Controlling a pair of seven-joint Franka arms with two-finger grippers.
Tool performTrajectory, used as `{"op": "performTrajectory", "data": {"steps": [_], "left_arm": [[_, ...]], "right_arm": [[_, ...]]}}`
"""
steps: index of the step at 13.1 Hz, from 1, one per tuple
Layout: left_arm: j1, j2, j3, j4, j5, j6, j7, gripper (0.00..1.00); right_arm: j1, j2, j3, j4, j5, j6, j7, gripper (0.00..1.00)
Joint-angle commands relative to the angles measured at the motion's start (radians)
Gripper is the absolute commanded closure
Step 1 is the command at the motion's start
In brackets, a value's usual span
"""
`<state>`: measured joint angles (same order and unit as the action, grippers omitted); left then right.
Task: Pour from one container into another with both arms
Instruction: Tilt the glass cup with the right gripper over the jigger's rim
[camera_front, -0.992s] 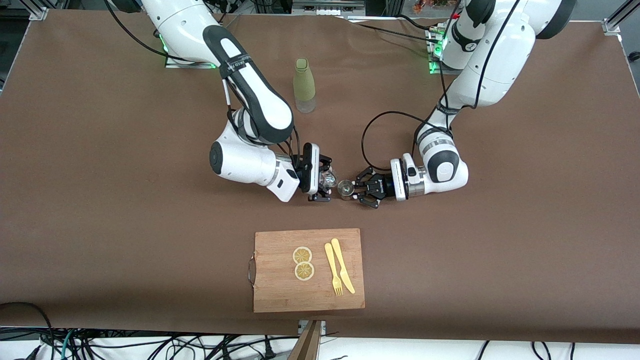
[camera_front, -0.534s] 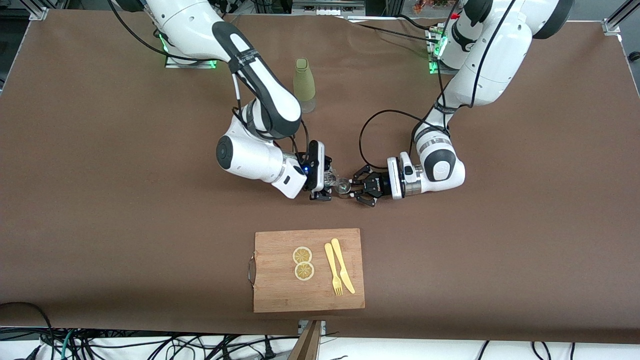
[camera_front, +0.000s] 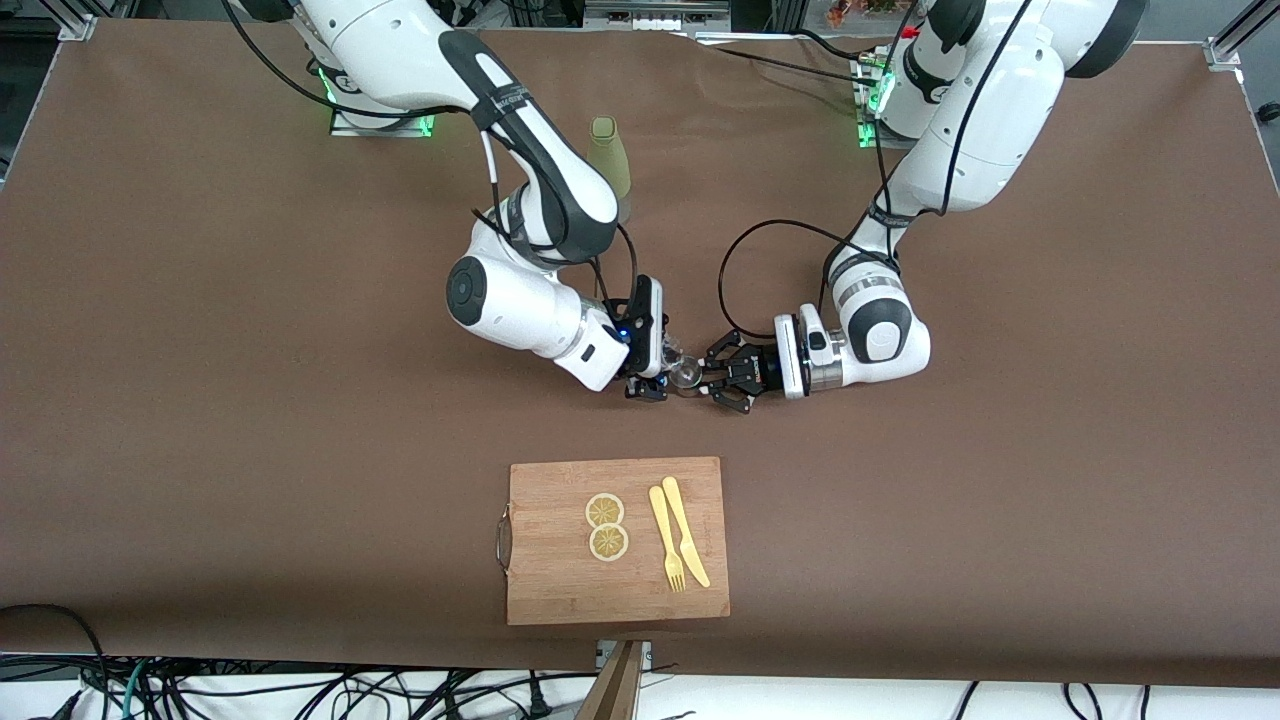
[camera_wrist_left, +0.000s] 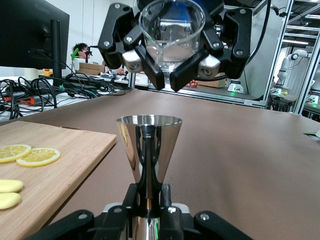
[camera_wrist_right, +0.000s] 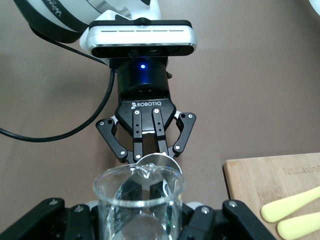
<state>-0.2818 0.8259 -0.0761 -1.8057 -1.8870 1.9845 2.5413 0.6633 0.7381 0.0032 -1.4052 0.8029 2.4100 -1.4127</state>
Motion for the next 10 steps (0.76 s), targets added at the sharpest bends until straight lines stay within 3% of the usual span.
{"op": "performTrajectory", "data": {"steps": [1,10], "left_arm": [[-0.014,-0.016,0.002,-0.007,-0.038,0.024,0.023,1.00],[-0.014,-0.016,0.002,-0.007,-0.038,0.024,0.023,1.00]], "right_arm": [[0.027,-0.008,-0.011,0.003,-0.050,0.024,0.058,1.00],[0.035,-0.006,-0.011,0.003,-0.065,0.032,0.058,1.00]]}}
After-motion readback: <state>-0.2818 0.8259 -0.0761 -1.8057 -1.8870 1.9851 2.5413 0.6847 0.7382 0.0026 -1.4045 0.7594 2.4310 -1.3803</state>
